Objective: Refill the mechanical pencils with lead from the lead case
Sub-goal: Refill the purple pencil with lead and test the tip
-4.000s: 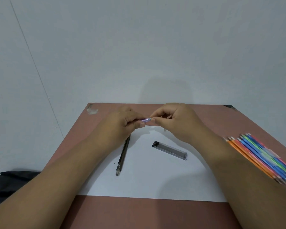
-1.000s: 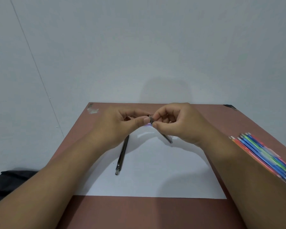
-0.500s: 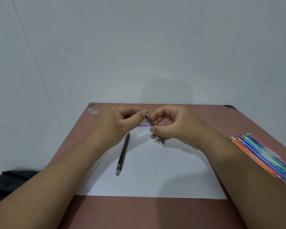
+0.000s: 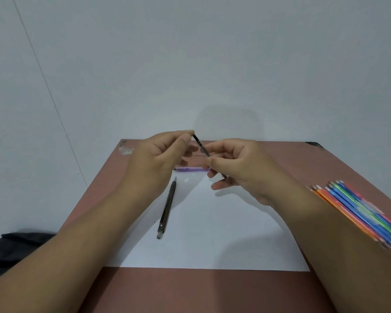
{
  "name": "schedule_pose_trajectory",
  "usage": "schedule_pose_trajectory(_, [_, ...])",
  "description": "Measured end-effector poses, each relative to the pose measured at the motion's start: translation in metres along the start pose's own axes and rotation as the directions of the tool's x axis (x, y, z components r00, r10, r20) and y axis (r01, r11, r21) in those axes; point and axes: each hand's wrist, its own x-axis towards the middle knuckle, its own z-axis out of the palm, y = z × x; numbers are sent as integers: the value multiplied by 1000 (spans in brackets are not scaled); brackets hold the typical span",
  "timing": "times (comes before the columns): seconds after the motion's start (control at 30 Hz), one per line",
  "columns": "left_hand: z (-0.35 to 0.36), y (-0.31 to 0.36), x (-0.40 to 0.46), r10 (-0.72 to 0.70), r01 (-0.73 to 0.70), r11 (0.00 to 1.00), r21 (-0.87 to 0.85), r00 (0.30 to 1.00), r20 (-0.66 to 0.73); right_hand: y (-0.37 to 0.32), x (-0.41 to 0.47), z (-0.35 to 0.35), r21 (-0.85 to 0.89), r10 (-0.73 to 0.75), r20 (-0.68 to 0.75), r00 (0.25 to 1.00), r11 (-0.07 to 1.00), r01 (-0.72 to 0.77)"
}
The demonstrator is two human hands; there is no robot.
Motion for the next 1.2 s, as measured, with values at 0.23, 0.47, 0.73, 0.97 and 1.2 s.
schedule_pose_trajectory(0.23, [5, -12, 11, -289, 312, 870, -382, 950, 118, 3, 12, -13, 151, 89, -322, 942, 988, -42])
schedule_pose_trajectory(0.47, [1, -3, 9, -415, 598, 580, -553, 802, 430, 17, 21, -30, -350, -200, -514, 834, 937, 9])
schedule_pose_trajectory(0.73, [2, -4, 7, -313, 712, 365, -600, 701, 641, 19, 18, -21, -726, -599, -20, 801, 559, 400])
schedule_pose_trajectory(0.97, [4, -9, 8, -260, 709, 336, -620, 703, 662, 29, 28, -26, -805, -673, 108, 731, 372, 462])
schedule_pose_trajectory(1.2, [5, -9, 8, -276, 703, 341, -624, 709, 649, 22, 21, -24, -777, -638, 38, 769, 465, 424])
